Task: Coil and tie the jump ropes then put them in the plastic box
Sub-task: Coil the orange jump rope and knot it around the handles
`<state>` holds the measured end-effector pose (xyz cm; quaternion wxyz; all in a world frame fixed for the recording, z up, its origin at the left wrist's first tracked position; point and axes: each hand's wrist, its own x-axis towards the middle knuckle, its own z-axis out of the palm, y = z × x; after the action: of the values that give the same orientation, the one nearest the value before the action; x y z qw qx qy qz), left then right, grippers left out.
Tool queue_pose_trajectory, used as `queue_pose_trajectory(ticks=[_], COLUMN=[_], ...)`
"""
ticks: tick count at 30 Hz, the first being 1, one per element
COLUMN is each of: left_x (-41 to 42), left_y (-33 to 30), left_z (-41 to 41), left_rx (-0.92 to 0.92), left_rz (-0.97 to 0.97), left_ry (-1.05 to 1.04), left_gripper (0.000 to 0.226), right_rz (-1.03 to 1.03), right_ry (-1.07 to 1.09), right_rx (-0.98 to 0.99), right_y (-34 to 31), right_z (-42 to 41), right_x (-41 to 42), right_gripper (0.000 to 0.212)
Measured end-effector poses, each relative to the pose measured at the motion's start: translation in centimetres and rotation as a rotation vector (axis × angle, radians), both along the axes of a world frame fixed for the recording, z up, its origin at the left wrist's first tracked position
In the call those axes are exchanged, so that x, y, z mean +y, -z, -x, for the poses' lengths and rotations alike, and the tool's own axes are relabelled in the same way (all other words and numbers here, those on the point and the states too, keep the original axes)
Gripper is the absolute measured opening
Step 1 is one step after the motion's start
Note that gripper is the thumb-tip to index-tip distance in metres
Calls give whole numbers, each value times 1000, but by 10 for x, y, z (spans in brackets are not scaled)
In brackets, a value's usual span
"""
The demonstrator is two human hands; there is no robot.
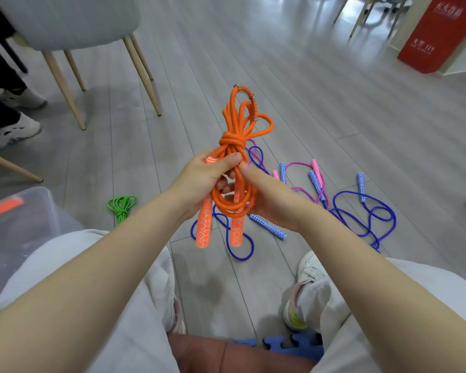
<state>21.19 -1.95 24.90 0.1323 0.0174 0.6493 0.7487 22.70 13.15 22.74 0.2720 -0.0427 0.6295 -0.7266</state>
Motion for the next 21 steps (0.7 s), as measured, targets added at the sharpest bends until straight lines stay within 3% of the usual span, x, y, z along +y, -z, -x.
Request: queue_pose_trajectory(ticks=[3, 7, 12, 18, 21], left_x=[2, 3, 2, 1, 2], left_y=[-1, -2, 0, 4, 4], left_z=[-3, -6, -4, -2, -4], left_rx=[37, 94, 105, 99, 111], left_rz=[20, 85, 103, 98, 99], left_ry=[4, 17, 8, -10, -14], left_gripper=[7, 9, 5, 11, 8], right_rz=[-126, -397, -265, -271, -284], right_ry=[1, 23, 49, 54, -7], right_rx=[48, -167, -271, -237, -316], right_y=[9, 12, 8, 9, 13], right_z=[-5, -9, -11, -7, -7], right_x=[-8, -5, -5, -4, -2], right_gripper=[20, 32, 33, 10, 16])
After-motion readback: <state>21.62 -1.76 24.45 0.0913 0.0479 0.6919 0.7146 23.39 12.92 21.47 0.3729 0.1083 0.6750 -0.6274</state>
